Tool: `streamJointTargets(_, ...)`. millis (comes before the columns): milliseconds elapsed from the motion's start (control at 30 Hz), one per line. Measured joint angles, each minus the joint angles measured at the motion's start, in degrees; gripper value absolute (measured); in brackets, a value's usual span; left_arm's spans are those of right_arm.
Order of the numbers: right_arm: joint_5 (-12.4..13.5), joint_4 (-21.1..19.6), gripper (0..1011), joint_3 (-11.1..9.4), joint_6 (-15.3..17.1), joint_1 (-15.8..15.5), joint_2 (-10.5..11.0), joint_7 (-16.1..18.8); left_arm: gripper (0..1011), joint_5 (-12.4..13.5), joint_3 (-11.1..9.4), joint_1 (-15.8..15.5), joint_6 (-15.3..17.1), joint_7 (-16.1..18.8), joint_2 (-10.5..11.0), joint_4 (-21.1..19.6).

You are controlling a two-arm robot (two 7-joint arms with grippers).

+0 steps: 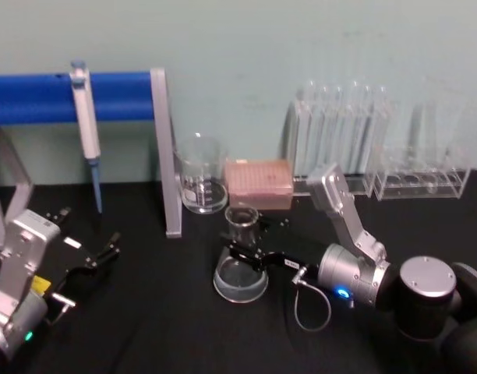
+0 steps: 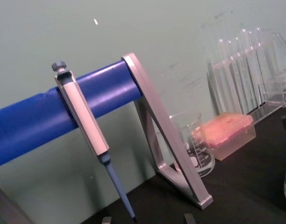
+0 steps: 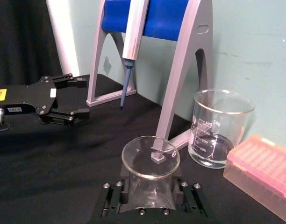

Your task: Grasp the erlenmeyer flask with one hand, shake it three times, then place it back.

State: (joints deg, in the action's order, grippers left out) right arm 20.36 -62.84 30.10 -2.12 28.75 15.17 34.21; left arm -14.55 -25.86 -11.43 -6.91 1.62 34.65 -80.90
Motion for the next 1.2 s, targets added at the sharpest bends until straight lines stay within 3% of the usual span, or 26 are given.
streamJointTargets(167,-0.06,-0.01,698,0.00,0.00,0.01,-0.01,-0.01,1001,0.00,0.00,0.00,0.00,0.00,0.00,0.00)
streamJointTargets(533,0.01,-0.09,995,-0.02,-0.11,0.04,-0.05,-0.01,1001,0.00,0.00,0.00,0.00,0.00,0.00,0.00)
streamJointTargets(1200,0.17,-0.20,1000,-0.03,-0.19,0.06,0.04,0.04,1001,0.00,0.00,0.00,0.00,0.00,0.00,0.00)
